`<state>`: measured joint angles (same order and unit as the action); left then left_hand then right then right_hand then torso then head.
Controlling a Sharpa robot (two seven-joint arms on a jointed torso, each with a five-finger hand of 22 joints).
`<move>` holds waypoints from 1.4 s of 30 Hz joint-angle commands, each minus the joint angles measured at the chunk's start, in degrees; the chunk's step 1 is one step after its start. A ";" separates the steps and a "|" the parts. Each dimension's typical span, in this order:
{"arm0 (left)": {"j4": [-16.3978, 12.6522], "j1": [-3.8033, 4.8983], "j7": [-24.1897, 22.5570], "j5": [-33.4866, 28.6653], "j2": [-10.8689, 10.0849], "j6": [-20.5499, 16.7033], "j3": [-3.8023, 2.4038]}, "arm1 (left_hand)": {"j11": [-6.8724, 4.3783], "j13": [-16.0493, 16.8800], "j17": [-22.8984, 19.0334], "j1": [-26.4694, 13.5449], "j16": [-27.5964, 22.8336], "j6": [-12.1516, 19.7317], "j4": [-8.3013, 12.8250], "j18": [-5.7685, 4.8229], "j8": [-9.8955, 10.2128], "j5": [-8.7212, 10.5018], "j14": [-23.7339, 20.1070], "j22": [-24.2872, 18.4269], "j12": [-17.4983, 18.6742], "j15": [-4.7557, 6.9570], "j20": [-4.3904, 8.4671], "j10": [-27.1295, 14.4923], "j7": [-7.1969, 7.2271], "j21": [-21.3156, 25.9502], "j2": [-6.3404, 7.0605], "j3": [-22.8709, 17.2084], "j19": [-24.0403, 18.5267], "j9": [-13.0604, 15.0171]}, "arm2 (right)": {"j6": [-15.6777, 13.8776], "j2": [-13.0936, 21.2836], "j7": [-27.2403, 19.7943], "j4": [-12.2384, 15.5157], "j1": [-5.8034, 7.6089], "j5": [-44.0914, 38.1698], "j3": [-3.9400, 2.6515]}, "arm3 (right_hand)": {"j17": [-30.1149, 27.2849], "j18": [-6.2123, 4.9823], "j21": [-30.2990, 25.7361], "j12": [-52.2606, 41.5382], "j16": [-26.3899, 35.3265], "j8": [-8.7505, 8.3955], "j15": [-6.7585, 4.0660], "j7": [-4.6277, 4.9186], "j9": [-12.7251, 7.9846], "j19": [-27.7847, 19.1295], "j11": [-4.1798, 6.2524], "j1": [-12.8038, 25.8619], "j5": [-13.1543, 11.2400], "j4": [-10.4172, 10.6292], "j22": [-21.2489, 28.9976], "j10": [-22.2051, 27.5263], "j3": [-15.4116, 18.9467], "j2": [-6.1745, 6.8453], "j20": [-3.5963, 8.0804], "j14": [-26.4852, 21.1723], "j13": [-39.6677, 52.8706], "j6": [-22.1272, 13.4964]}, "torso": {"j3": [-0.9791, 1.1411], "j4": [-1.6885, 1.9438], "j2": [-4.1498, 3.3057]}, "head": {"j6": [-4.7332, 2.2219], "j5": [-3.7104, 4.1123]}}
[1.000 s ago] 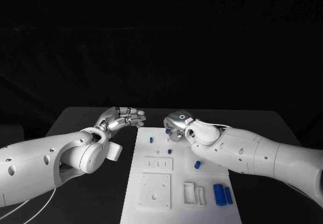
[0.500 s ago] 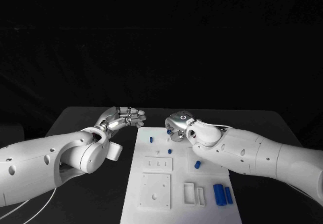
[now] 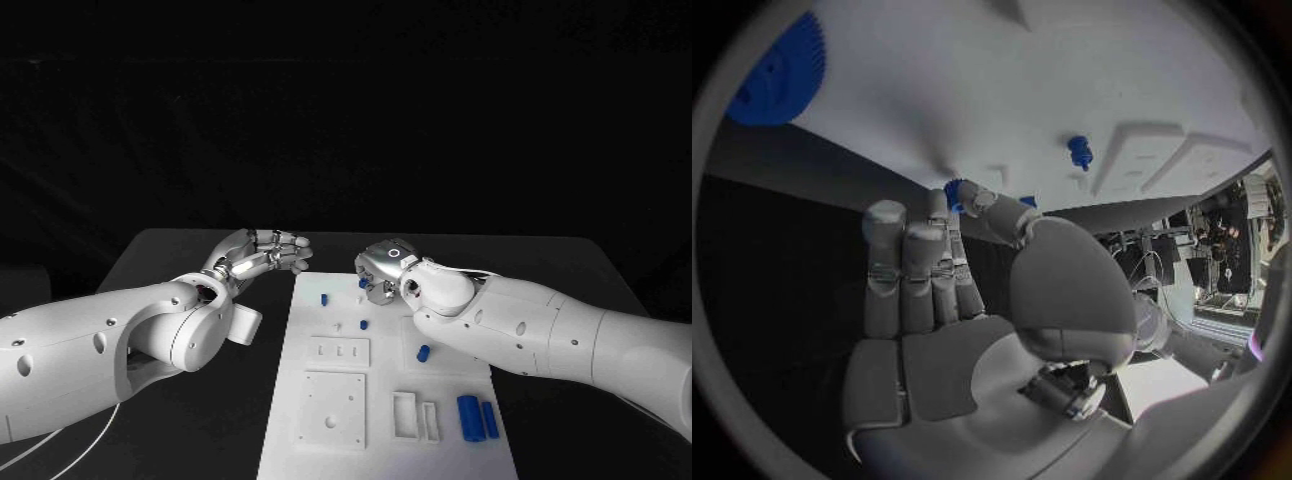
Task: Assemble the parts on the task board
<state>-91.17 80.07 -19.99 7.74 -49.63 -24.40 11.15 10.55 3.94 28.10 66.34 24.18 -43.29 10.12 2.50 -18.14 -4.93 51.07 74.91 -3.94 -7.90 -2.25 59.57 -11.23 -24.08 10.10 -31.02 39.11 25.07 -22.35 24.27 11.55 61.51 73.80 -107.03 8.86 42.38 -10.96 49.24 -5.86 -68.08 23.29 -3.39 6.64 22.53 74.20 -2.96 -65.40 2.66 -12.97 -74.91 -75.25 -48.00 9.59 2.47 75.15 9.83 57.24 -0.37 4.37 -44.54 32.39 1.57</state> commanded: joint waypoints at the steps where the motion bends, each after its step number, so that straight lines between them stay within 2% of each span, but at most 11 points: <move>1: -0.08 0.20 -0.49 0.22 0.09 0.42 -0.06 | 0.04 -0.03 -0.01 -0.35 -0.18 0.03 0.02 0.94 0.25 0.30 -0.18 1.06 0.11 -0.19 -0.07 -0.35 -0.31 0.14 0.07 -0.36 -0.40 -0.08 | 1.55 0.14 0.37 -0.03 -0.23 -0.85 0.13 | -0.06 -4.04 0.27 0.09 -0.26 0.23 -0.24 0.01 0.00 0.17 0.12 -0.44 0.15 -0.07 -1.24 -0.42 -0.30 0.18 0.37 -0.05 0.08 0.34 | 0.02 0.02 -0.06 | 0.02 0.00; 9: -0.06 0.20 -0.46 0.22 0.12 0.44 -0.06 | 0.04 -0.03 0.00 -0.37 -0.19 0.04 0.02 0.94 0.25 0.31 -0.18 1.06 0.11 -0.19 -0.08 -0.38 -0.31 0.14 0.08 -0.37 -0.41 -0.08 | 1.40 -0.11 -0.59 -0.64 -0.23 0.49 0.12 | -0.20 -4.04 0.32 0.35 -0.24 0.02 -0.14 0.13 -0.06 0.00 0.01 -0.29 0.15 0.03 -1.18 -0.15 -0.42 0.58 0.33 -0.17 0.14 0.03 | -0.06 0.05 -0.02 | 0.05 0.03; 14: -0.08 0.20 -0.46 0.22 0.10 0.44 -0.06 | 0.05 -0.03 0.00 -0.37 -0.20 0.04 0.03 0.94 0.25 0.31 -0.17 1.06 0.11 -0.19 -0.08 -0.39 -0.31 0.14 0.09 -0.37 -0.41 -0.08 | 0.99 -0.26 -1.31 -1.03 -0.22 2.22 0.13 | -0.56 -3.98 0.53 1.90 -0.26 -1.32 0.94 1.14 -0.58 -0.06 -1.07 1.07 0.12 0.51 -1.10 2.34 1.37 2.81 -0.11 -0.06 -0.27 -2.40 | -0.07 0.01 -0.02 | 0.03 0.01; 21: 0.00 0.20 -0.44 0.22 0.00 0.44 -0.06 | 0.06 -0.03 0.00 -0.38 -0.21 0.05 0.04 0.94 0.25 0.31 -0.18 1.06 0.11 -0.19 -0.08 -0.41 -0.32 0.13 0.11 -0.38 -0.41 -0.09 | -1.78 0.89 -1.62 -0.39 -0.22 3.41 0.13 | -1.10 -4.04 0.40 2.34 -0.29 -2.70 2.31 2.46 -1.02 -0.32 -2.46 2.97 0.12 2.23 -0.86 6.71 5.56 5.92 -0.52 -0.22 -1.34 -5.40 | -0.10 0.03 -0.01 | 0.00 0.05; 26: 0.18 0.20 -0.47 0.22 -0.13 0.41 -0.06 | 0.07 -0.03 0.00 -0.37 -0.22 0.06 0.05 0.94 0.26 0.32 -0.18 1.06 0.11 -0.19 -0.08 -0.43 -0.32 0.13 0.12 -0.39 -0.42 -0.09 | -3.63 3.25 -2.29 2.06 -0.21 4.61 -0.02 | -1.30 -4.04 0.25 2.12 -0.39 -2.85 2.47 2.47 -1.01 -0.39 -2.64 2.89 0.15 2.97 -0.74 7.38 6.61 6.74 -0.47 -0.35 -1.57 -5.99 | -0.05 -0.05 -0.02 | -0.16 0.05; 27: 0.22 0.20 -0.48 0.22 -0.15 0.40 -0.06 | 0.07 -0.03 0.00 -0.37 -0.22 0.06 0.05 0.94 0.26 0.32 -0.18 1.06 0.11 -0.19 -0.08 -0.43 -0.32 0.13 0.12 -0.39 -0.42 -0.09 | -3.88 3.78 -2.34 2.71 -0.20 4.62 -0.32 | -1.34 -4.04 0.23 2.09 -0.41 -2.84 2.47 2.48 -1.00 -0.39 -2.64 2.90 0.19 3.12 -0.73 7.40 6.81 6.81 -0.47 -0.36 -1.59 -6.02 | -0.03 -0.07 -0.02 | -0.20 0.06; 31: 0.33 0.20 -0.52 0.22 -0.28 0.41 -0.06 | 0.07 -0.03 0.00 -0.36 -0.22 0.06 0.06 0.94 0.25 0.32 -0.18 1.06 0.11 -0.19 -0.08 -0.44 -0.32 0.13 0.13 -0.41 -0.42 -0.09 | -3.95 7.01 -2.31 6.85 -0.20 5.01 -3.26 | -1.47 -4.04 0.17 1.87 -0.50 -2.81 2.37 2.65 -0.98 -0.38 -2.54 2.34 0.26 3.32 -0.69 7.09 7.09 6.85 -0.42 -0.37 -1.55 -6.01 | -0.02 -0.17 0.01 | -0.52 0.37; 33: 0.40 0.20 -0.54 0.22 -0.35 0.44 -0.06 | 0.07 -0.03 0.00 -0.35 -0.23 0.06 0.06 0.94 0.25 0.31 -0.18 1.06 0.11 -0.19 -0.08 -0.44 -0.32 0.13 0.12 -0.41 -0.42 -0.09 | -3.26 9.09 -2.52 8.99 -0.16 5.98 -5.16 | -1.58 -4.04 0.16 1.47 -0.57 -2.76 2.17 2.66 -0.96 -0.36 -2.31 1.69 0.25 3.41 -0.68 6.29 7.10 6.86 -0.41 -0.36 -1.34 -5.96 | -0.02 -0.15 0.00 | -0.83 0.55; 37: 0.46 0.20 -0.55 0.23 -0.57 0.47 -0.06 | 0.07 -0.03 0.01 -0.35 -0.23 0.06 0.07 0.95 0.25 0.31 -0.17 1.06 0.11 -0.19 -0.08 -0.44 -0.31 0.13 0.12 -0.42 -0.42 -0.09 | -1.62 13.18 -3.04 12.22 0.45 8.18 -6.50 | -1.76 -4.04 0.22 0.46 -0.72 -2.75 1.57 2.67 -0.95 -0.35 -1.65 0.74 0.25 3.41 -0.74 4.20 7.33 6.96 -0.44 -0.31 -0.64 -5.98 | 0.05 -0.31 0.03 | -1.14 0.94; 39: 0.45 0.20 -0.62 0.25 -0.63 0.50 -0.06 | 0.07 -0.02 0.01 -0.34 -0.23 0.06 0.07 0.95 0.25 0.31 -0.17 1.06 0.10 -0.19 -0.08 -0.44 -0.31 0.13 0.13 -0.42 -0.42 -0.09 | -0.03 15.21 -3.62 13.16 0.96 11.01 -6.61 | -1.90 -4.04 0.30 -0.30 -0.83 -2.70 0.93 2.63 -0.91 -0.35 -1.05 0.46 0.24 3.41 -0.81 2.80 7.86 7.03 -0.49 -0.27 0.19 -5.93 | 0.05 -0.36 0.02 | -1.37 1.20; 42: 0.46 0.20 -0.63 0.25 -0.69 0.54 -0.06 | 0.07 -0.02 0.01 -0.34 -0.23 0.05 0.08 0.95 0.25 0.31 -0.17 1.06 0.10 -0.19 -0.08 -0.43 -0.31 0.13 0.14 -0.43 -0.42 -0.09 | 1.01 17.14 -4.30 13.96 1.21 13.70 -6.61 | -1.93 -4.04 0.51 -1.24 -1.17 -2.81 0.35 2.57 -0.92 -0.38 -0.44 0.78 0.36 3.41 -0.95 1.39 9.23 7.08 -0.42 -0.23 1.66 -6.14 | 0.16 -0.65 -0.01 | -1.58 1.24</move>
<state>-90.63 80.09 -19.99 7.77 -50.35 -24.39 11.15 10.55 3.94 28.10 66.34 24.18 -43.29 10.25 2.48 -18.14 -4.93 51.07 74.94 -3.94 -7.90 -2.25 59.58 -11.23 -24.08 10.10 -31.16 39.11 25.07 -24.16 40.82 9.04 74.85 75.00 -98.37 2.23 40.52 -10.19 49.60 -6.88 -69.01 20.61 -2.68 9.09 21.58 73.88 -3.57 -64.35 2.67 -9.56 -74.95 -73.43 -39.19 16.67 2.13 74.95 11.08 51.54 -0.31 3.99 -44.53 31.01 2.74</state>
